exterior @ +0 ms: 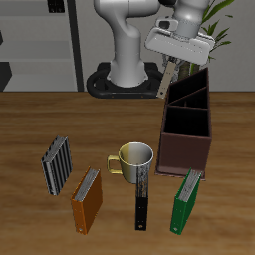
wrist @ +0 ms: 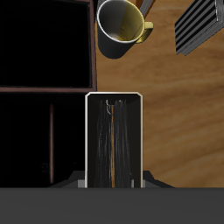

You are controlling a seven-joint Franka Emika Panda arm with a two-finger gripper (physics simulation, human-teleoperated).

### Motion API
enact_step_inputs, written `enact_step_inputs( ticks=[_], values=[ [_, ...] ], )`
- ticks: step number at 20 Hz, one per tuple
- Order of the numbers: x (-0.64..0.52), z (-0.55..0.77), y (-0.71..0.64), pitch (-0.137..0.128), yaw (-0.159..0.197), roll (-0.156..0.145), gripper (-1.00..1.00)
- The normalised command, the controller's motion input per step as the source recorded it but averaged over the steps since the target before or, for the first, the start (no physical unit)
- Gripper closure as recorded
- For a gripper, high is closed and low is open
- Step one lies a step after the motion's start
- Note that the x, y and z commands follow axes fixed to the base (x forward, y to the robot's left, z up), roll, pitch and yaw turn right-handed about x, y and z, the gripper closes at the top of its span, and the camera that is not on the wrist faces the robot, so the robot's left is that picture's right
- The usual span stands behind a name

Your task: Place the yellow book into the left desk caddy's back compartment

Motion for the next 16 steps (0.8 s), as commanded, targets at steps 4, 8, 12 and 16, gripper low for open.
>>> enact_step_inputs(
  ticks=[4, 8, 12, 16],
  values=[
    [-0.19, 0.16, 0.36, -0.038, 0.064, 0.064, 1.00],
    [-0.01, 0.12, 0.15, -0.040, 0.004, 0.020, 1.00],
    [0.04, 0.08, 0.24, 0.000, -0.016, 0.014, 1.00],
    [0.04, 0.06, 0.28, -0.003, 0.004, 0.051, 1.00]
  ],
)
